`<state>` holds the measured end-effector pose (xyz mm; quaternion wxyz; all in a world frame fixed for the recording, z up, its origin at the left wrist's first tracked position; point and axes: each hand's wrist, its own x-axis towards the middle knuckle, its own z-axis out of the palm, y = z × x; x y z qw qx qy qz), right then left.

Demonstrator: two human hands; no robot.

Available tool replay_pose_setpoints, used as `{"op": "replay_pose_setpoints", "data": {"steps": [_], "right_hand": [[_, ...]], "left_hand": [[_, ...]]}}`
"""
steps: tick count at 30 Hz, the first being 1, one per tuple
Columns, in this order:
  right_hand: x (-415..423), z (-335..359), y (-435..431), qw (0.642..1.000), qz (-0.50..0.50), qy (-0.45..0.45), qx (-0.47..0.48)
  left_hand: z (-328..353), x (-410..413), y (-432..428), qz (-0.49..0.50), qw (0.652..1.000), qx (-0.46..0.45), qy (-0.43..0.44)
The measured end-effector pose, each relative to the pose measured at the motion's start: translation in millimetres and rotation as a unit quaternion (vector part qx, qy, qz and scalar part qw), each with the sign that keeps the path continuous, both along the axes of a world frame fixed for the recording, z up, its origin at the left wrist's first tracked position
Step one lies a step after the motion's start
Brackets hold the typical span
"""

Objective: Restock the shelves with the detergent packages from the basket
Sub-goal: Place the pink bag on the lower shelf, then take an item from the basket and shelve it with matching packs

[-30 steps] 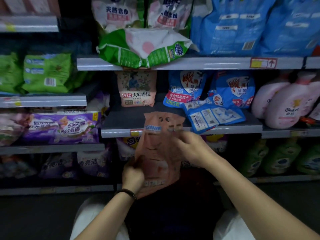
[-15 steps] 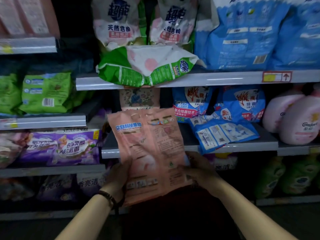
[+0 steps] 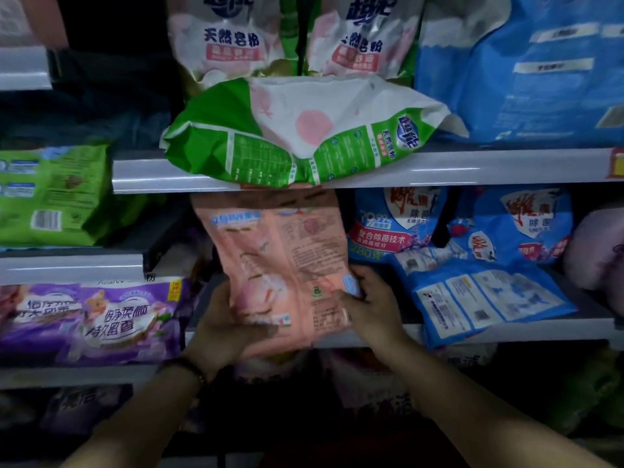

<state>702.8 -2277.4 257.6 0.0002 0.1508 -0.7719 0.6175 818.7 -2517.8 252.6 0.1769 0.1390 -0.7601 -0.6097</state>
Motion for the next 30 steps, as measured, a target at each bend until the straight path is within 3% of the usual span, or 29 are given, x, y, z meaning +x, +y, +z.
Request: {"op": "replay_pose_setpoints", "data": {"steps": [5,8,12,17,20,25,27,30], "right_hand": [[-52,16,-50,0.990,0.006,-0.005,0.139],[-63,4,-67,0.963,0.065,-0.048,0.256],[-56,-19,-68,0.941,0.109,-0.027,0.320],[-38,-22,-42,0.948,0.095,0.025,0.303],[-11,-14,-20,0.941,0.063,0.086,0.320],[50,-24,23,0.938,0.022,0.142,0.315],[76,-41,41,0.935,0.021,0.166,0.312],[115,-85,69,0.929,0.052,0.092,0.354]], "left_hand": [[2,-79,-48,0.077,0.993,-0.084,0.012],[-12,-98,-60,0.166,0.963,-0.198,-0.071],[-32,-90,-34,0.031,0.915,-0.356,-0.189],[-36,-60,-22,0.035,0.914,-0.379,-0.145],[-29,-27,6,0.030,0.905,-0.418,-0.076],[-35,29,63,-0.108,0.911,-0.395,0.055],[-49,51,83,-0.139,0.927,-0.349,0.023],[-83,86,115,-0.159,0.938,-0.300,-0.076]]}}
